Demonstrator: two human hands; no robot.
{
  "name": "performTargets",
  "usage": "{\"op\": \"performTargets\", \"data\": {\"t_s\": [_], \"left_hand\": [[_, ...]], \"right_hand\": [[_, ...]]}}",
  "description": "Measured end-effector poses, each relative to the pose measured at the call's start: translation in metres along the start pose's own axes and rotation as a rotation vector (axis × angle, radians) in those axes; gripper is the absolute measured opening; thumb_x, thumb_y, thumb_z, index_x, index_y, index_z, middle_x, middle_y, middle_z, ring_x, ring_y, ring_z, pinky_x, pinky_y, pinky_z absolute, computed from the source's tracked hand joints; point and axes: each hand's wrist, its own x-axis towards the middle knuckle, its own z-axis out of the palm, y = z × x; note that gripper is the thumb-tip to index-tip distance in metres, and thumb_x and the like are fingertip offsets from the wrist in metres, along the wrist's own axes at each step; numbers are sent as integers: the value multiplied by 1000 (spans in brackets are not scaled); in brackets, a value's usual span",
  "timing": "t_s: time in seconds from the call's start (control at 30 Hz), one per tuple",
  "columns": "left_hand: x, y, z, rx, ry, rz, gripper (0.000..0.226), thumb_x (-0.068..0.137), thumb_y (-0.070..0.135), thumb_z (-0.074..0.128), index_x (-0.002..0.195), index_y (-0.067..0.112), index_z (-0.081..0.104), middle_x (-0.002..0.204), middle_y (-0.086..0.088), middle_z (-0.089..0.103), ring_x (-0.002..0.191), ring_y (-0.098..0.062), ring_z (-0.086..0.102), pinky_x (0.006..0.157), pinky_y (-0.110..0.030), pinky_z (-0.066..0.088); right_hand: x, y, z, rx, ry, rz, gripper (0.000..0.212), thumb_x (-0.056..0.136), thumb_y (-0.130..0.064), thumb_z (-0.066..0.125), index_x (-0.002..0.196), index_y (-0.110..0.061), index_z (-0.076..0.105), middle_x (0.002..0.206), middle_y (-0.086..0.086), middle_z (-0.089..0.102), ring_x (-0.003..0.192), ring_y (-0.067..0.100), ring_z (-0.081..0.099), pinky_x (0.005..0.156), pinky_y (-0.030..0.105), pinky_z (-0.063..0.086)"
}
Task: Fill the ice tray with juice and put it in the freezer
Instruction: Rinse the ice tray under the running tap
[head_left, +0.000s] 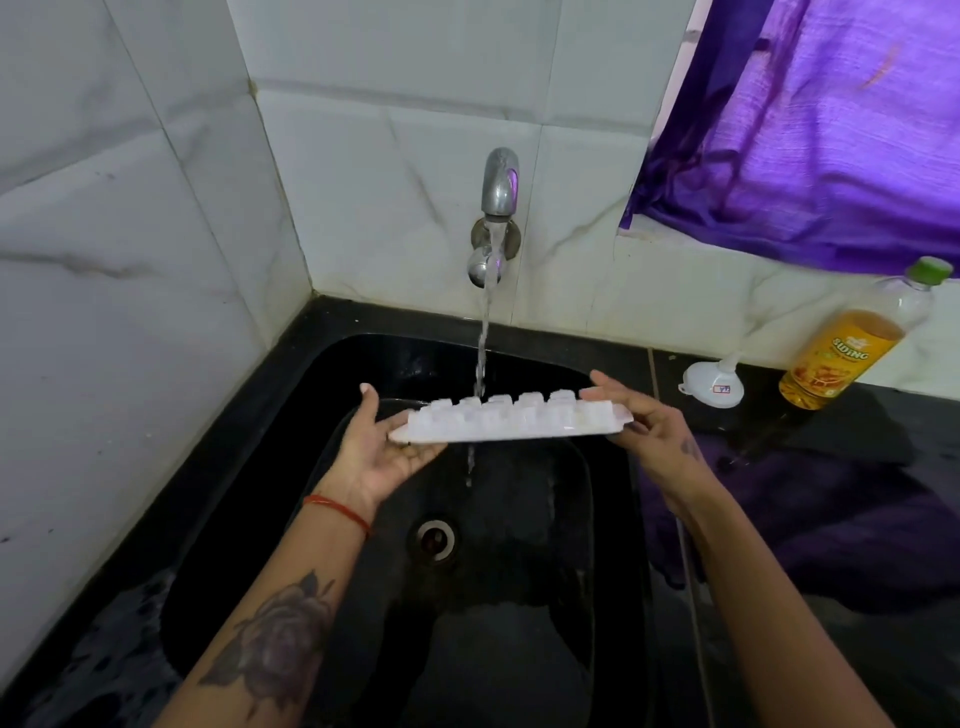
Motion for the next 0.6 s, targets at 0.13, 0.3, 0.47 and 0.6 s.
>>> {"op": "performTargets", "data": {"t_s": [0.13,0.3,0.47,0.6], "left_hand": [[4,-7,4,-15,38,174,36,96,1,40,132,5,45,137,-21,49,93,-27,61,72,-42,52],[6,-18,11,75,-74,208,49,95,-7,35,142,6,34,121,-14,60,90,-25,68,67,-35,57],[8,-28,23,242,-204,191,44,91,-9,37,130,5,52,123,-14,63,108,-26,63,77,-31,58],[7,-15,17,397,-145,258,46,86,-12,42,120,13,59,114,-7,67,102,-23,65,66,-28,57]], "right_hand": [[-1,17,1,34,42,135,51,75,5,67,92,-42,73,127,-15,55,131,-1,32,99,21,38],[-8,31,-15,218,211,309,64,68,24,43,108,-19,69,132,-5,52,108,5,58,77,20,55],[-13,34,-23,465,461,410,43,79,2,39,113,-4,65,103,10,72,84,22,71,66,29,56],[-5,29,-11,331,470,329,38,82,6,55,114,-12,62,105,4,70,89,17,68,73,28,56]]}}
